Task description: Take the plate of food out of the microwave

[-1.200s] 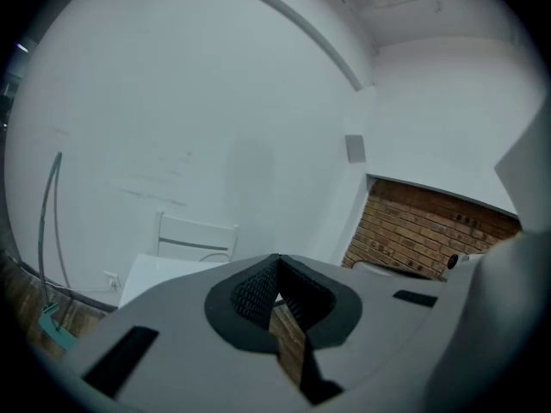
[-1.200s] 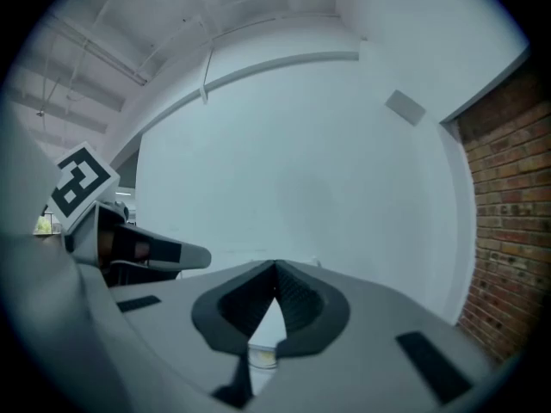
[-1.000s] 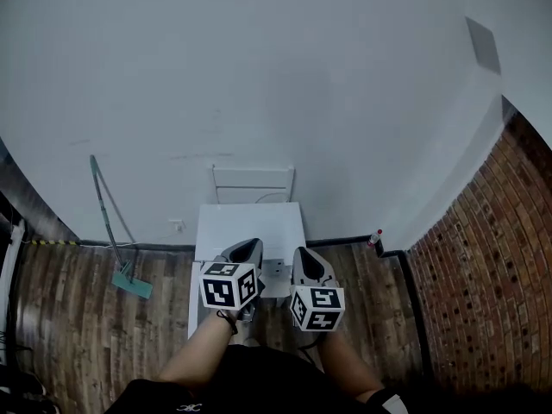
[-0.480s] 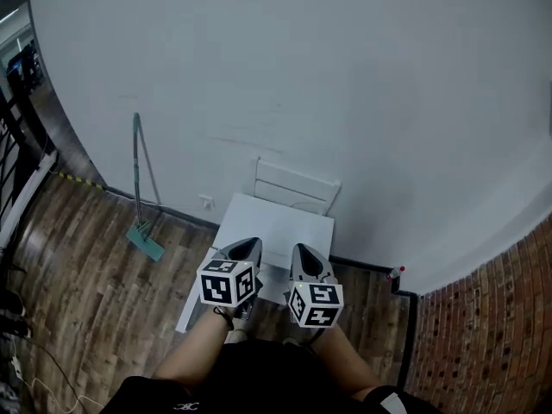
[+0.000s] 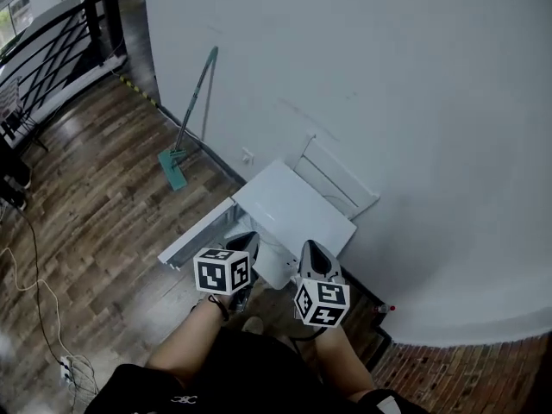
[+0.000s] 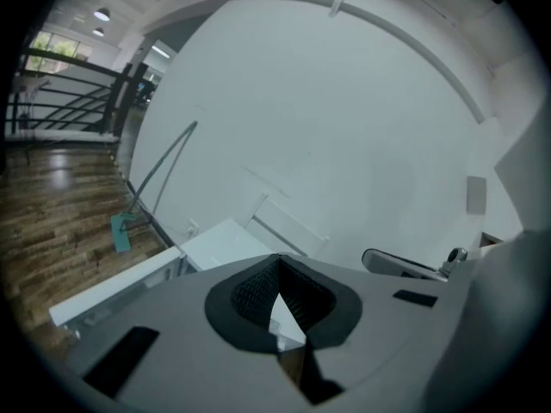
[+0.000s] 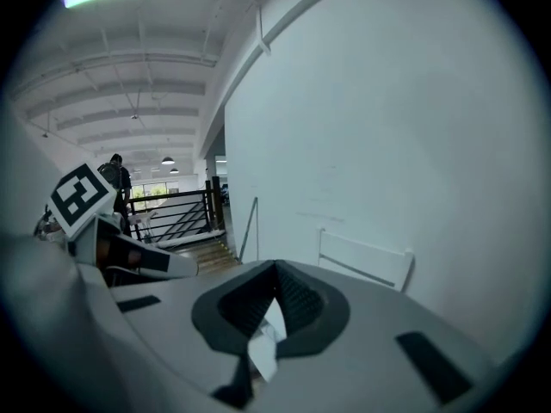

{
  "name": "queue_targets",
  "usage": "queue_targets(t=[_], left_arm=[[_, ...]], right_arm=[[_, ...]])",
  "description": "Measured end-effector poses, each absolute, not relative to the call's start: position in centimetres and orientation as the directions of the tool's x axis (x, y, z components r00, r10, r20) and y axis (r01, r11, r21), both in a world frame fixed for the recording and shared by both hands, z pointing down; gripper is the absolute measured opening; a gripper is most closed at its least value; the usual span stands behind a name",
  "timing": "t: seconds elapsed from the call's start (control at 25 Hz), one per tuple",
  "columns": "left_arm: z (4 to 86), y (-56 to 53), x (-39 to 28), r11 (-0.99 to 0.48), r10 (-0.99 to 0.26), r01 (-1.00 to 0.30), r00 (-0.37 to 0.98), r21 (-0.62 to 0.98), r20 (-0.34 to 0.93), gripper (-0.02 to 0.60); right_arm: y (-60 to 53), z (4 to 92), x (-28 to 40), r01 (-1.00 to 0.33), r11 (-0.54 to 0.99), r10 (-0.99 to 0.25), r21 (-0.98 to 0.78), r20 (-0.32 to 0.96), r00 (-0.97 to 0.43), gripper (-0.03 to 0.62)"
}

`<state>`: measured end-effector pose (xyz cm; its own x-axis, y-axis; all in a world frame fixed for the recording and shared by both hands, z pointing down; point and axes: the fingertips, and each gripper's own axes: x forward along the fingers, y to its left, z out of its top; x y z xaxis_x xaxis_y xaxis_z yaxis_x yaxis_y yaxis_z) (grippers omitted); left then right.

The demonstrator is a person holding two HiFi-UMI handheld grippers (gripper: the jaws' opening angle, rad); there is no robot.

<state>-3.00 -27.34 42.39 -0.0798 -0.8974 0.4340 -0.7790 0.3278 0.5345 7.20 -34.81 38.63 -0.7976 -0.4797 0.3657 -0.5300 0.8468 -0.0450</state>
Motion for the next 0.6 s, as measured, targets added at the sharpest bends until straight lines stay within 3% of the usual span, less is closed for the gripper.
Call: queue_targets(t=[0.36,0.6], left_arm=[[53.3,-23.9,-0.9,0.466,-0.825,-0.675,-0.098,0.572,0.557,-0.002],[64.1,-26.0,-2.6,0.455,-0.853,-0.573,-0.062,0.681,0.518,-0.002]], right_arm=[[-31.6,47.1,7.3,-0.370,0.924,-0.284,-0.094,0.479,-0.831,0.006],[-29.9,56.6,5.5,-0.294,0.952,-0.199,-0.080,0.569,-0.798,0.006]])
